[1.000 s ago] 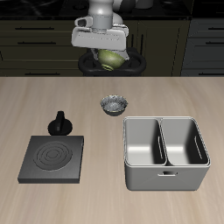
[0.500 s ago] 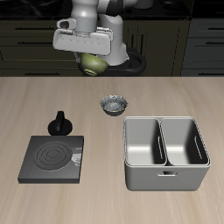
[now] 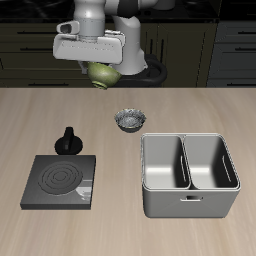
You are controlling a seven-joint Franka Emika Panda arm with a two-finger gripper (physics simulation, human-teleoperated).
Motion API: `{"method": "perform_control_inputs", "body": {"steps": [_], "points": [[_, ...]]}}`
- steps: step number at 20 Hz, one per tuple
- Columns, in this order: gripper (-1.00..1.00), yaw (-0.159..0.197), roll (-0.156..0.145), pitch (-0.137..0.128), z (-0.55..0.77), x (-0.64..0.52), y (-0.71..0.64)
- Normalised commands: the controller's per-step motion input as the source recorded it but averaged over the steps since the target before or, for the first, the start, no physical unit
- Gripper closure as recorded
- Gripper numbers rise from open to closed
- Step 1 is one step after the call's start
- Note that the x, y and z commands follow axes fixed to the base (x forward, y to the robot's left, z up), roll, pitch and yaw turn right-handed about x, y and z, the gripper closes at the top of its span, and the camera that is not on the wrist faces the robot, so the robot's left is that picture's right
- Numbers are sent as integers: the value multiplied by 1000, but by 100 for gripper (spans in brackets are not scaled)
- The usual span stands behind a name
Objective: Place the green bowl on the flat stove
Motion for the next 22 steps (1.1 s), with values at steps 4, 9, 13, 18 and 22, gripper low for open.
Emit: {"method": "perform_control_inputs", "body": {"steps": [4, 9, 13, 18, 22], "points": [[100, 31, 31, -37, 91, 315, -5], [100, 28, 26, -14, 72, 282, -30], [100, 2, 23, -17, 86, 300, -172], [100, -15, 57, 14, 4, 278, -23], [100, -4, 13, 2, 16, 220, -29]]}}
